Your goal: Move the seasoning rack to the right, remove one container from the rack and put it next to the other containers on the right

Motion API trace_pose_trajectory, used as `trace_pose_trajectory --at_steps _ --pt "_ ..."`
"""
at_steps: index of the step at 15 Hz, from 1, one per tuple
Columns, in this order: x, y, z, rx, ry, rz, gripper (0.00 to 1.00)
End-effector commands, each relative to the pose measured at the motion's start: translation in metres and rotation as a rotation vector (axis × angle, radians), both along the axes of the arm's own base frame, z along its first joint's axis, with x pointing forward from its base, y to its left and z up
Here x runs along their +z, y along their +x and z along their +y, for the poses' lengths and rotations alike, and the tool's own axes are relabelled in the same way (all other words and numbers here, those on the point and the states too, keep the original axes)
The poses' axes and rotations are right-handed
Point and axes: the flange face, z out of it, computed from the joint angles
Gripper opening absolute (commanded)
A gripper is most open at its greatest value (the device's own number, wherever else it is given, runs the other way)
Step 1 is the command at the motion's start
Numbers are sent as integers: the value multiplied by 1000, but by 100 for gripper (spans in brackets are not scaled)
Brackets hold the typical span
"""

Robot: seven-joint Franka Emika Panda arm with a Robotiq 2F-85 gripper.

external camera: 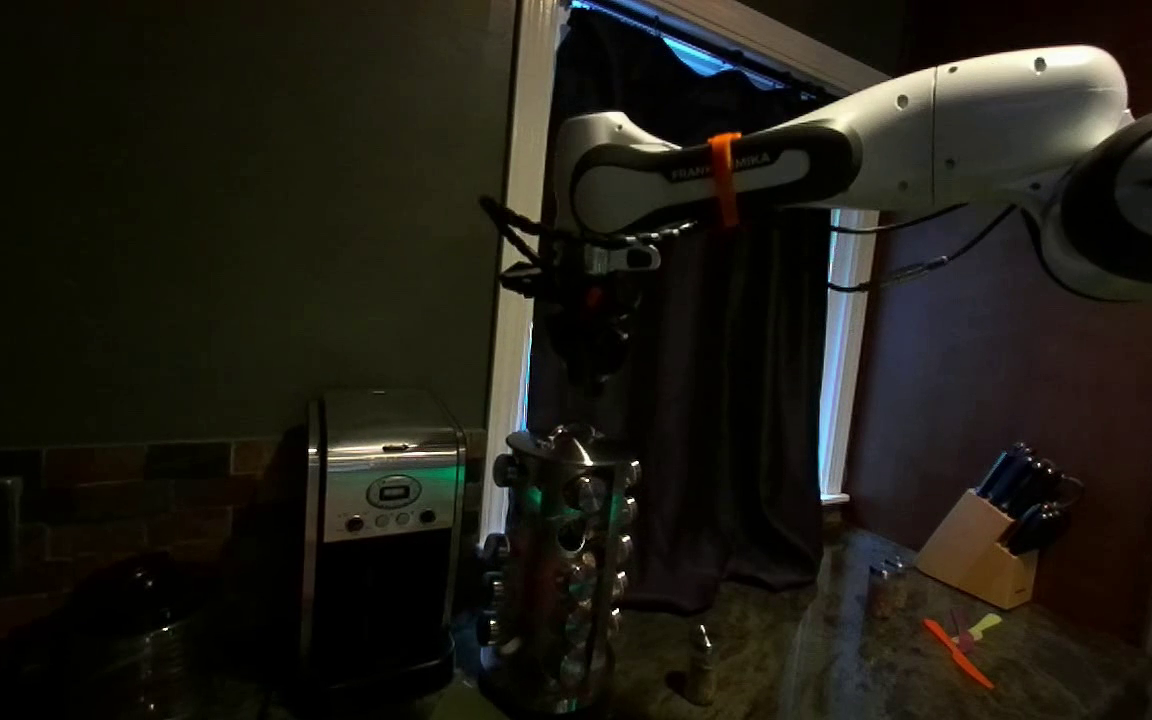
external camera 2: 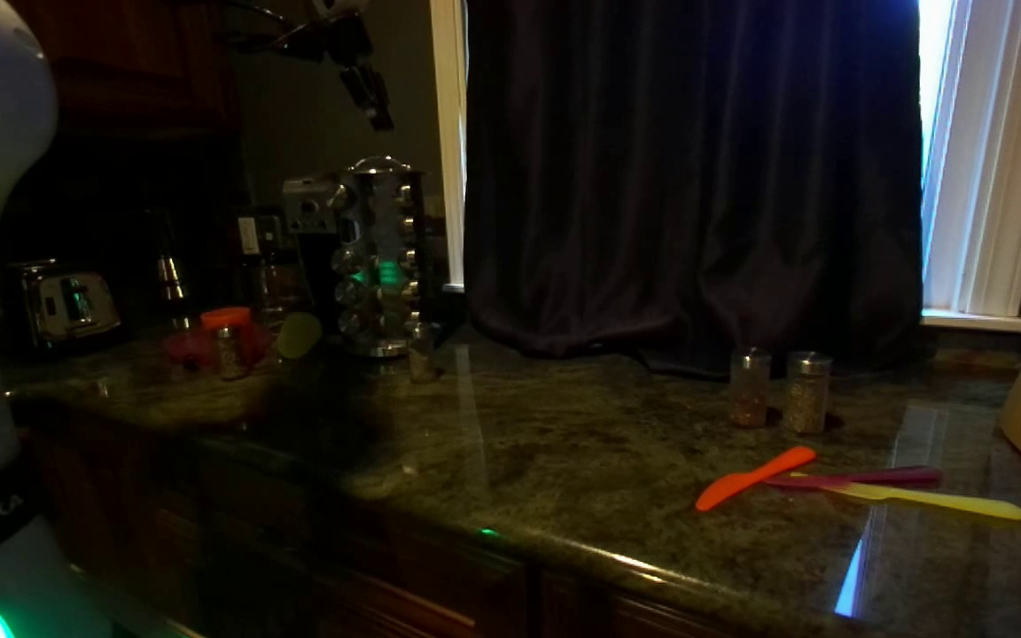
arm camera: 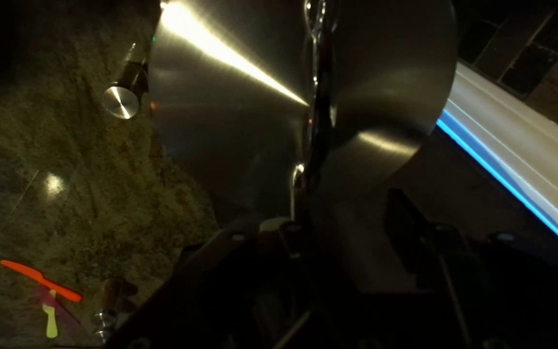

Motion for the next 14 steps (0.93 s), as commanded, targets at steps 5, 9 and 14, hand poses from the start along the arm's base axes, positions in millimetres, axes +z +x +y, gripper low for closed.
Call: trace_pose_trajectory --at_steps 5,9,14 --pt "58 -25 -67 -73 232 -44 100" --pt "62 -33 -145 -105 470 -68 100" --pt "19 -55 -214 -23 729 8 100"
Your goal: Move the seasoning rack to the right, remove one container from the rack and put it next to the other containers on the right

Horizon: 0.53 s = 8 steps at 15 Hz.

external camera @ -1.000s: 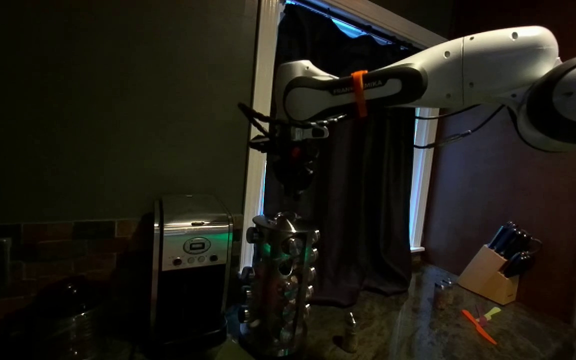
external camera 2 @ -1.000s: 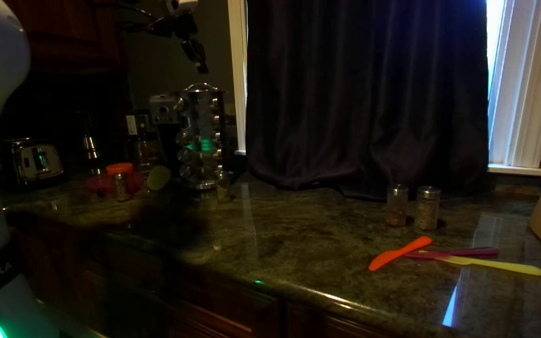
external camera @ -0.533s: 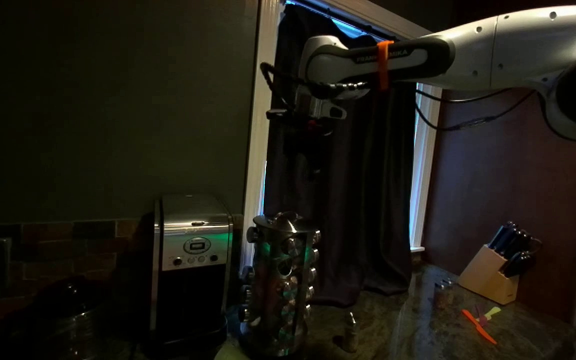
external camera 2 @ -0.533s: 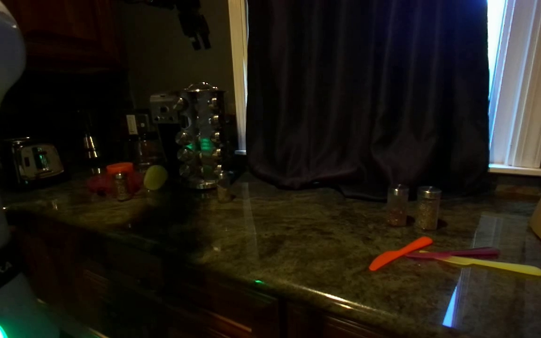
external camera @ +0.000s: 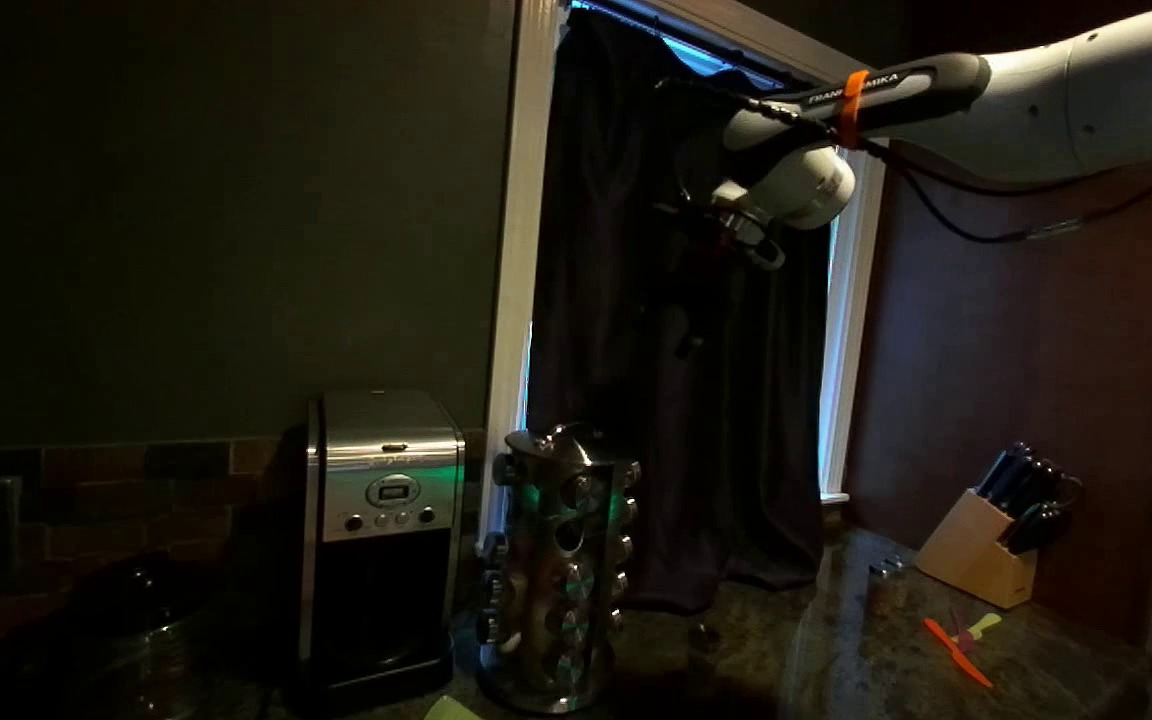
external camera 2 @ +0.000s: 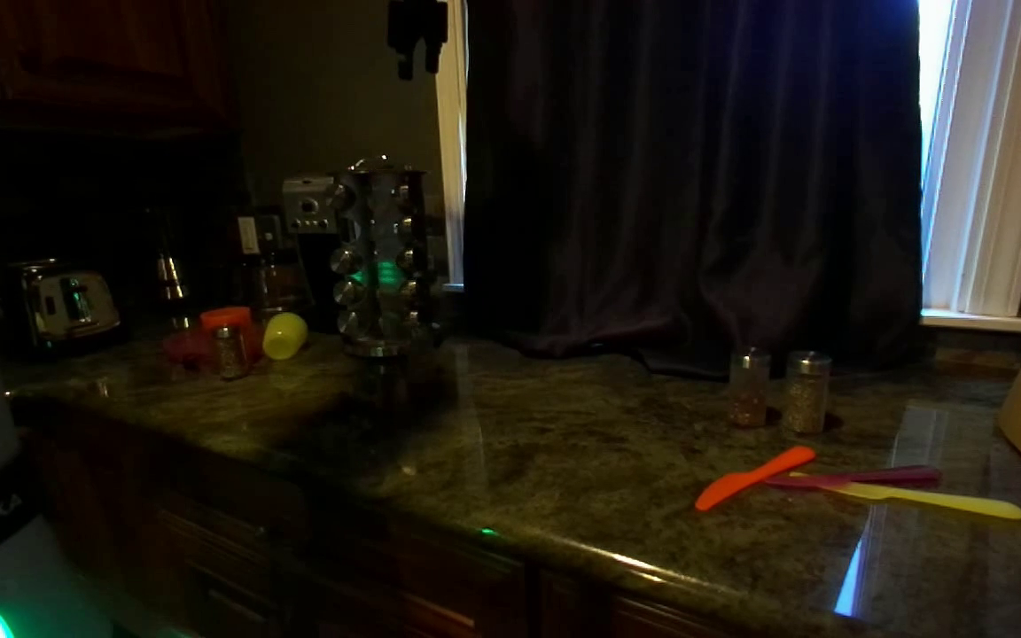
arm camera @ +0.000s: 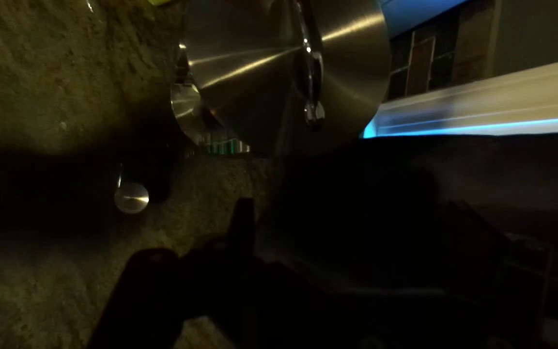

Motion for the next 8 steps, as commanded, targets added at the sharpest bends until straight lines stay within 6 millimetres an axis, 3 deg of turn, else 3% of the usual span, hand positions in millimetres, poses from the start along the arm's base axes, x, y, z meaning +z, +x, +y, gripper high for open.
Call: trace_pose_trajectory --at_steps 1,3,4,5,8 --pt "-41 -29 -29 84 179 -1 100" --pt "-72 -40 -38 160 263 -6 100" --pt "-48 -18 -34 110 192 7 100" --pt "-58 -21 -38 120 201 14 100" --pt "-52 -18 -36 118 199 5 100"
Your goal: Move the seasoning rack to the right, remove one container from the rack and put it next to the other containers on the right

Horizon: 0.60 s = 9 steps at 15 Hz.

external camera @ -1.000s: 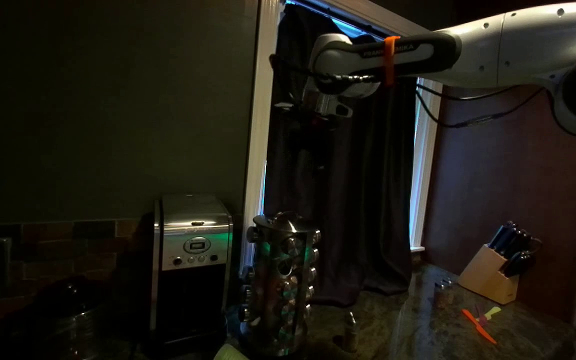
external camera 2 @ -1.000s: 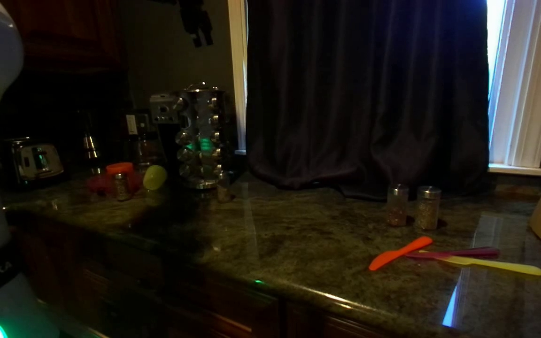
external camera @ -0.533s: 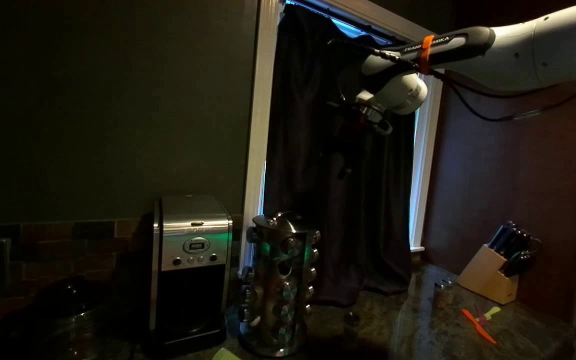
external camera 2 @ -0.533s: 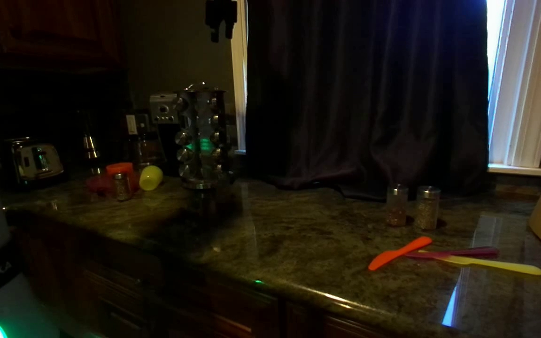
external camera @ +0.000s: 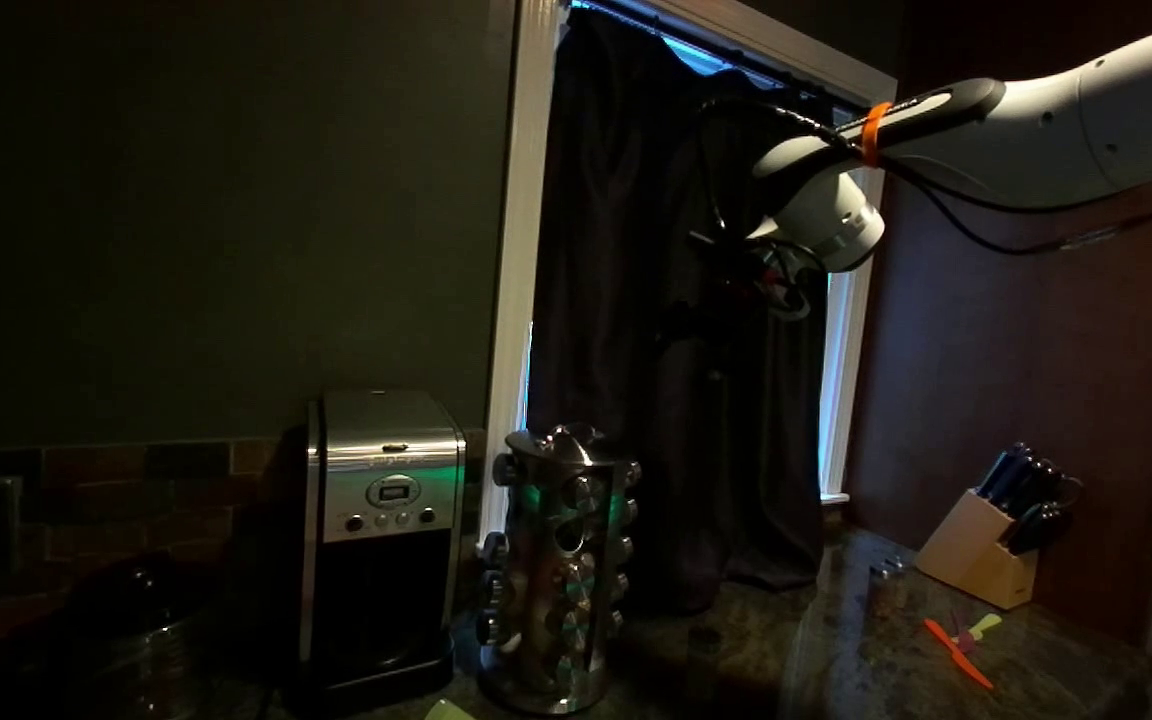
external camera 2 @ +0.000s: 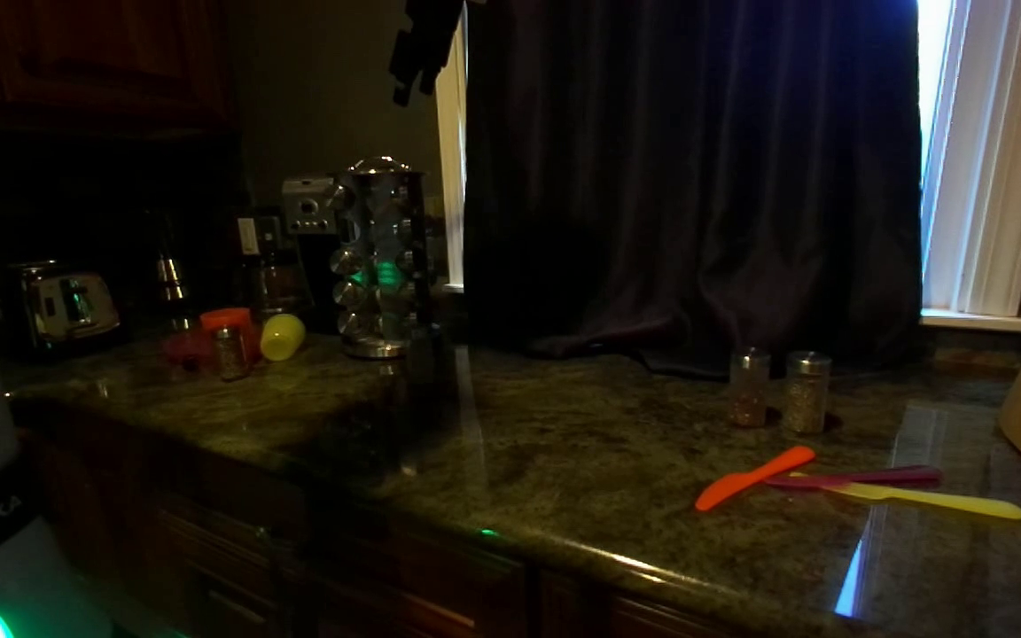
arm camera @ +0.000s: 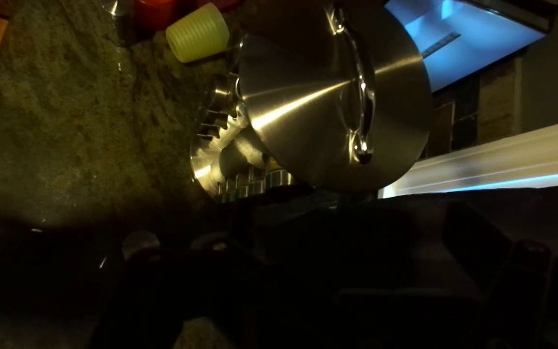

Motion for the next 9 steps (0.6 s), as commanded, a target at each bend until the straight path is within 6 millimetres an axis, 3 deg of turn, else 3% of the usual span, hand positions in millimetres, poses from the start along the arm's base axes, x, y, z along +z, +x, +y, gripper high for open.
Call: trace_pose_trajectory --at_steps 1,9 --pt "2 0 1 2 0 -2 100" --pt "-67 8 -56 -157 202 318 100"
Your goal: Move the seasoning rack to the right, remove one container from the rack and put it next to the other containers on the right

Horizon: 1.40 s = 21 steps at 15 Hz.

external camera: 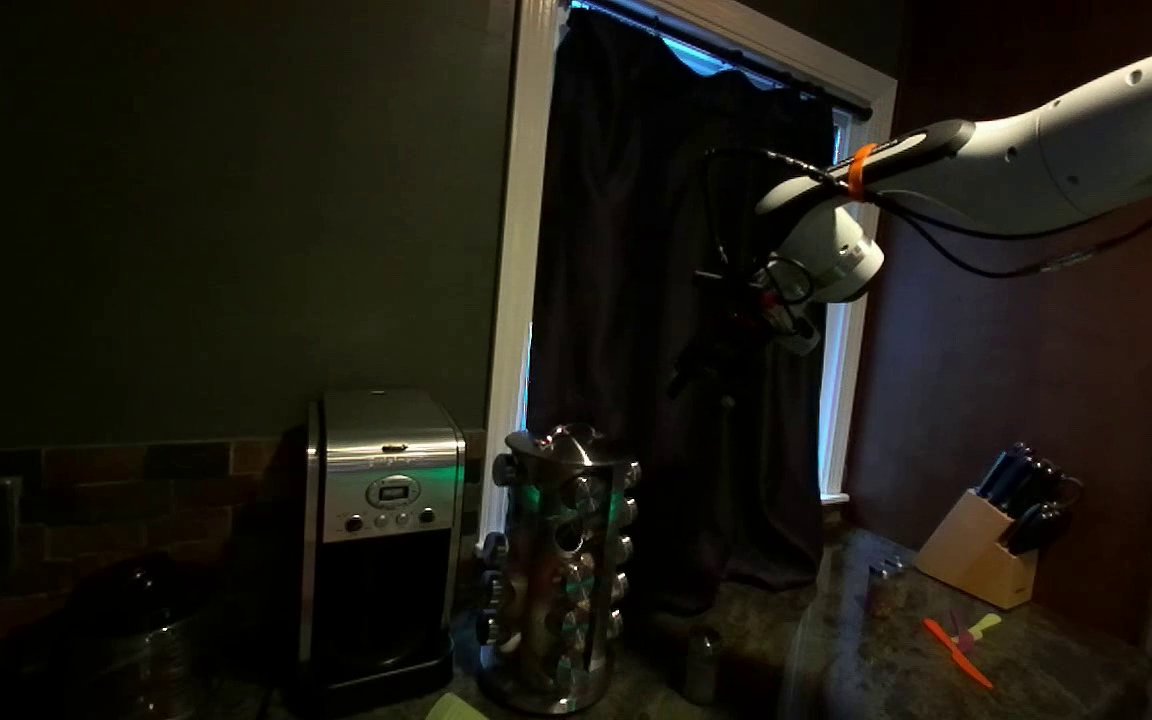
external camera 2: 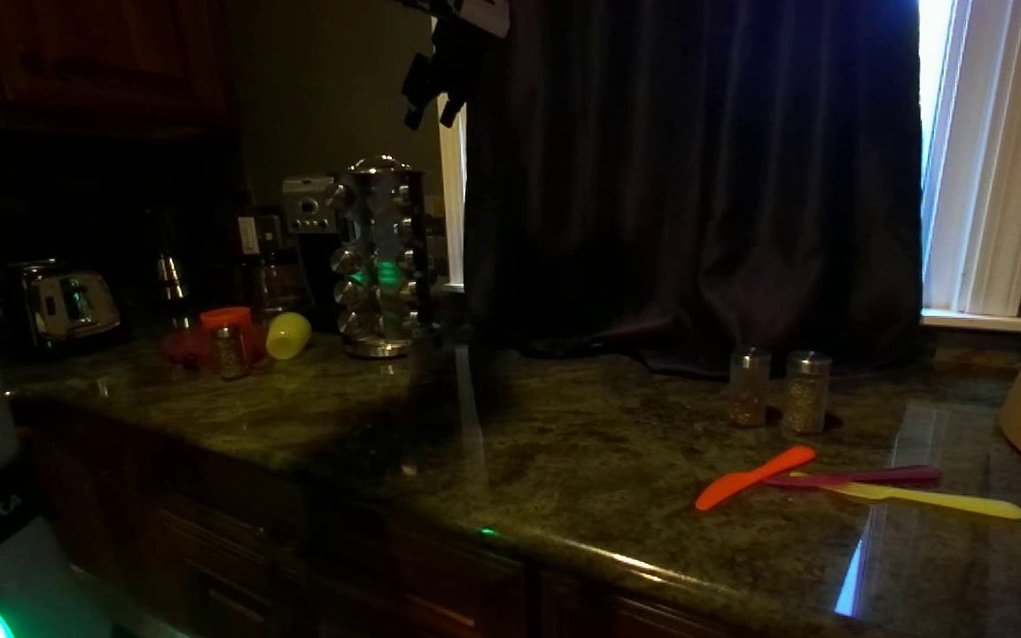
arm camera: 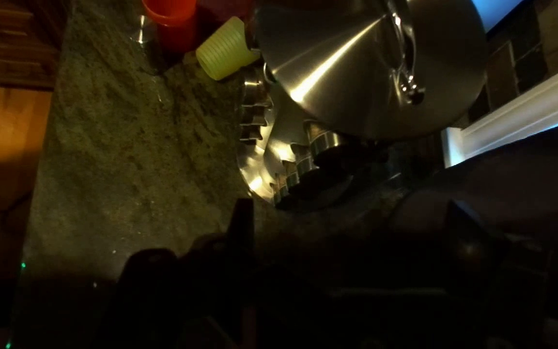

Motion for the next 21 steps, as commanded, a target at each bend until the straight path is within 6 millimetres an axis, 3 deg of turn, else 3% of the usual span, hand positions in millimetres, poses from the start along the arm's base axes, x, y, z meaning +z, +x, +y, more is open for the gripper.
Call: trace_pose_trajectory --at_steps 1,4,10,11,16,21 --pt "-26 -1 -23 -18 155 122 100" --pt "-46 -7 -32 3 306 200 100" --pt "-77 -15 -27 80 620 253 100" --pt "-66 -12 -24 55 524 259 100" --pt "-69 -10 -24 61 533 262 100" --pt "-107 2 -36 84 581 215 100"
